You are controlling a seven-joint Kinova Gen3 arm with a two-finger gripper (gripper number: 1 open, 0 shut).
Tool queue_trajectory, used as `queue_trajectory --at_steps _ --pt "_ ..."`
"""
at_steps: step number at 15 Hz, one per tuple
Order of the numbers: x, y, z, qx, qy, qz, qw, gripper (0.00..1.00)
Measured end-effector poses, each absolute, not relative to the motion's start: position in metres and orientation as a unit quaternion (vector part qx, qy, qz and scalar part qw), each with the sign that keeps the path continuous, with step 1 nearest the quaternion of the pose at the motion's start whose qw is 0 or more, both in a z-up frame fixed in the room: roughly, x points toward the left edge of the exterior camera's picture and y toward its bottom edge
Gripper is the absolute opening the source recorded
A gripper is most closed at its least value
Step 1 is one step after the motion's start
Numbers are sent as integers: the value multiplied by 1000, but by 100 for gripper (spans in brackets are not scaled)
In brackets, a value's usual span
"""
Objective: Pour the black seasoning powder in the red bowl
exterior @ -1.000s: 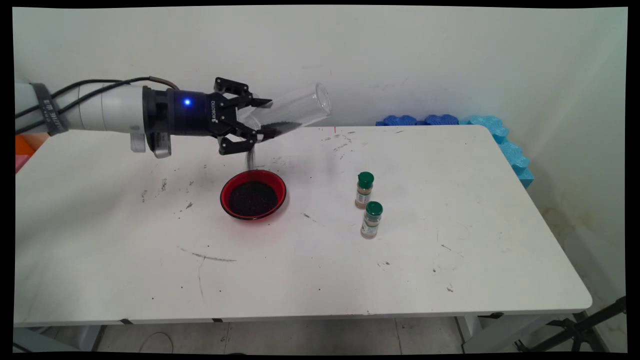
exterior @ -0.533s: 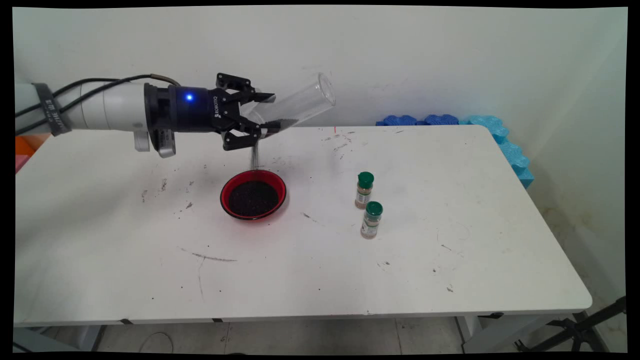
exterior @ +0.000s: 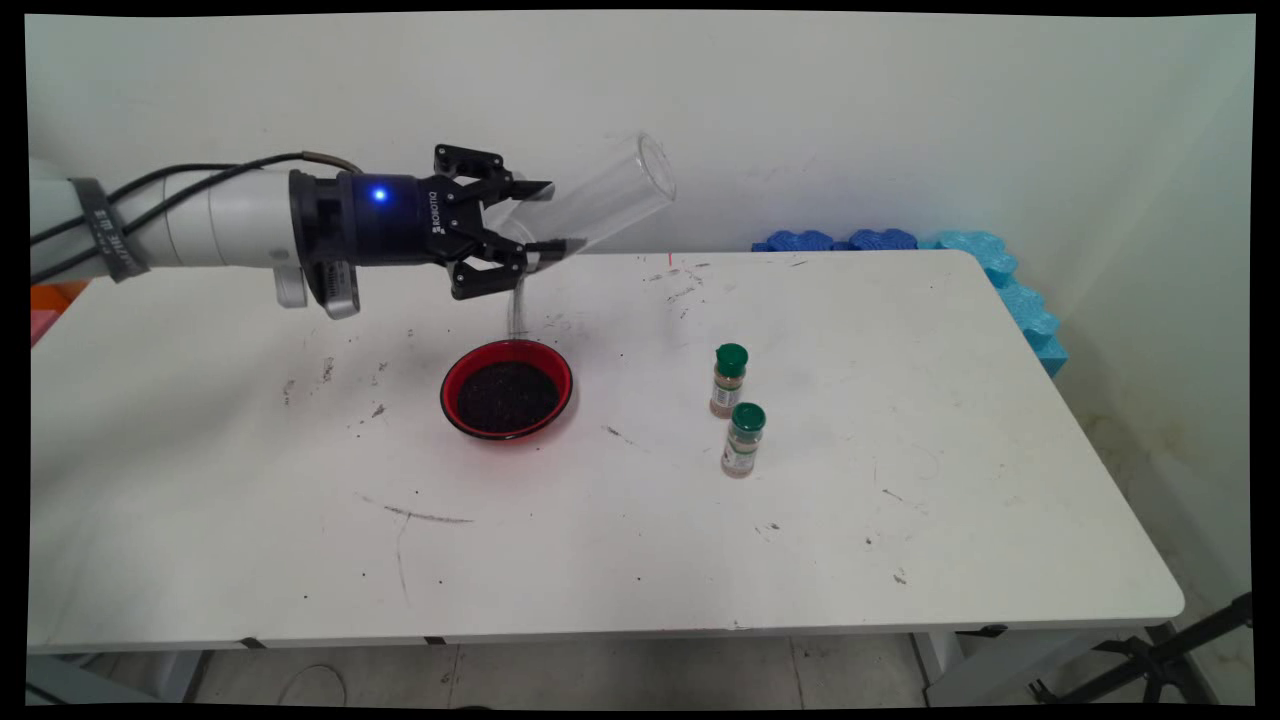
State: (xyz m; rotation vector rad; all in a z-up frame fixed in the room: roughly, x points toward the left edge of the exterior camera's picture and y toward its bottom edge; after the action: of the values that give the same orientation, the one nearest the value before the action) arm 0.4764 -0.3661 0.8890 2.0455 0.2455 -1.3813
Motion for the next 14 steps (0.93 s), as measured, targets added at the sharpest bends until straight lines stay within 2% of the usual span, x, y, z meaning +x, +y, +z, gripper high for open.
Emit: queue_trajectory --at_steps 14 --pt "478 -364 872 761 96 -544 339 0"
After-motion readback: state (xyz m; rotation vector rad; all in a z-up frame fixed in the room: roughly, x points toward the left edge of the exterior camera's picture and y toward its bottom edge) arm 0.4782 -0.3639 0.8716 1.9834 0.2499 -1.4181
